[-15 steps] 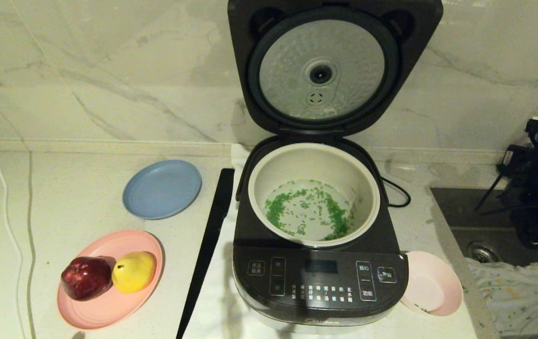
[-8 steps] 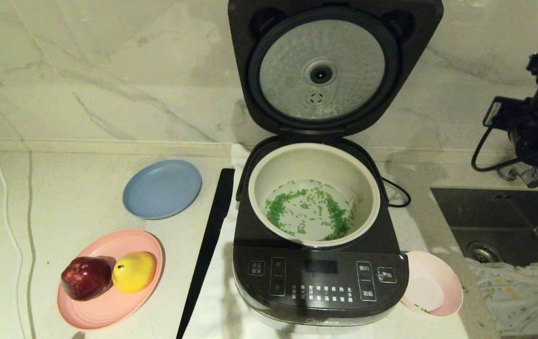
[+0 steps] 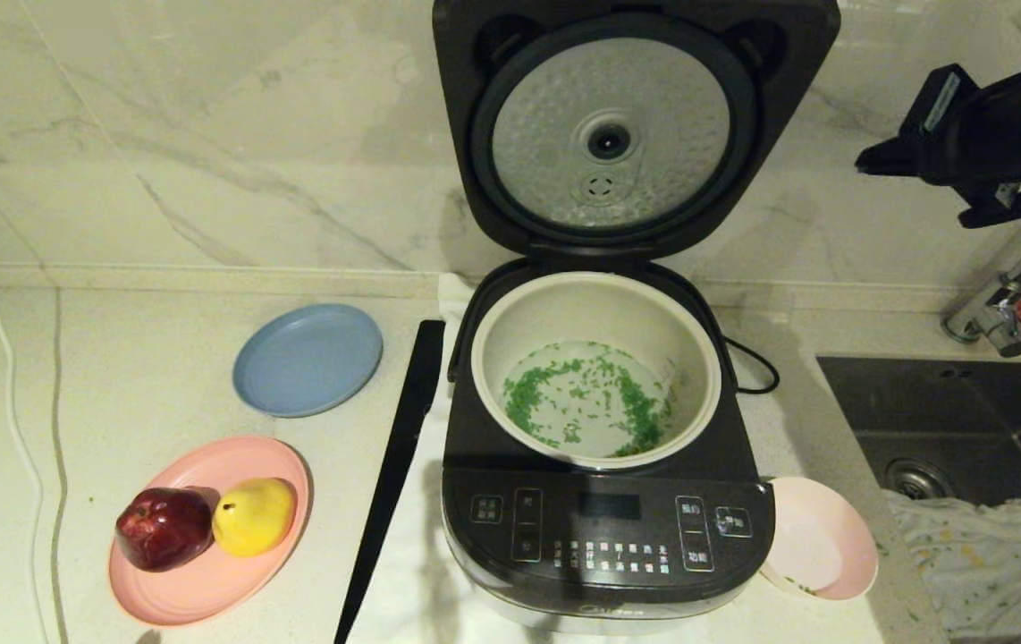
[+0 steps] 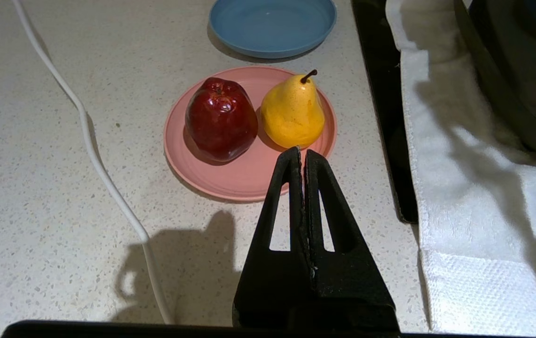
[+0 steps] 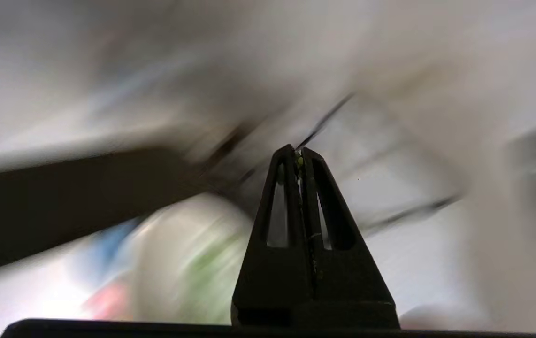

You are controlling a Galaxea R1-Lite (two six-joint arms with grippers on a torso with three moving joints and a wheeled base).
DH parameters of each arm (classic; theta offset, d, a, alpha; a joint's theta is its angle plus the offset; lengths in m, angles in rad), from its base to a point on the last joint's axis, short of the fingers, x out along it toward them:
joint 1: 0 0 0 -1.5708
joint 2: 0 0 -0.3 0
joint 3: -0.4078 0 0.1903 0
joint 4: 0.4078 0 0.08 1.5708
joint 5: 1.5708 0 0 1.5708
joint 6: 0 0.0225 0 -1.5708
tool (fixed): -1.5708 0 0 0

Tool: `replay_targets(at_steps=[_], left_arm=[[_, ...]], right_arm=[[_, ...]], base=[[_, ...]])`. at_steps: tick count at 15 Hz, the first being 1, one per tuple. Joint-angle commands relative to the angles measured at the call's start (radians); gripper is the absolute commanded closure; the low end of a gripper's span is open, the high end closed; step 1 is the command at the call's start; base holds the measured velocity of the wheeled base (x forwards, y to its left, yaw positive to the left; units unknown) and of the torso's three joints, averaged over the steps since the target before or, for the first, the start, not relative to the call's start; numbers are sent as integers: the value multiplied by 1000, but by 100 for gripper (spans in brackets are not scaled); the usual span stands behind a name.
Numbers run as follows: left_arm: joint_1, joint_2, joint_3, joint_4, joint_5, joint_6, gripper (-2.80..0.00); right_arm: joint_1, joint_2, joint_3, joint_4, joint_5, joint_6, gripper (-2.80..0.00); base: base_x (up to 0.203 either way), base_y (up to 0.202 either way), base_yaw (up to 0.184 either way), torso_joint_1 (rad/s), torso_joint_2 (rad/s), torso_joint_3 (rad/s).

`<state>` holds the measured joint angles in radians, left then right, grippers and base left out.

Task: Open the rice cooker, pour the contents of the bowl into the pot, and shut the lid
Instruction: Close the rice cooker

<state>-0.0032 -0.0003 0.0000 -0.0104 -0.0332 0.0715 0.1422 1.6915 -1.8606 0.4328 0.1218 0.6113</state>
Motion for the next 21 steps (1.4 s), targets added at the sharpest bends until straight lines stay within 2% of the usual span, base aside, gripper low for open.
replay_targets(at_steps=[1, 3, 7, 15, 21], left_arm=[[0, 2, 5, 0, -1, 1, 0], [0, 0, 5, 0, -1, 1, 0], [0, 1, 5, 0, -1, 1, 0], [0, 0, 5, 0, -1, 1, 0], [0, 0, 5, 0, -1, 1, 0]], right_arm=[[5, 15, -37, -44, 155, 106, 0], [5, 32, -40, -170, 204, 134, 0], [2, 51, -62, -250, 300, 131, 0], [-35, 94, -59, -372, 308, 105, 0], [-31, 143, -66, -472, 332, 102, 0]], base=[[0, 0, 0, 0, 0, 0], [0, 0, 0, 0, 0, 0], [0, 0, 0, 0, 0, 0], [0, 0, 0, 0, 0, 0], [0, 0, 0, 0, 0, 0]])
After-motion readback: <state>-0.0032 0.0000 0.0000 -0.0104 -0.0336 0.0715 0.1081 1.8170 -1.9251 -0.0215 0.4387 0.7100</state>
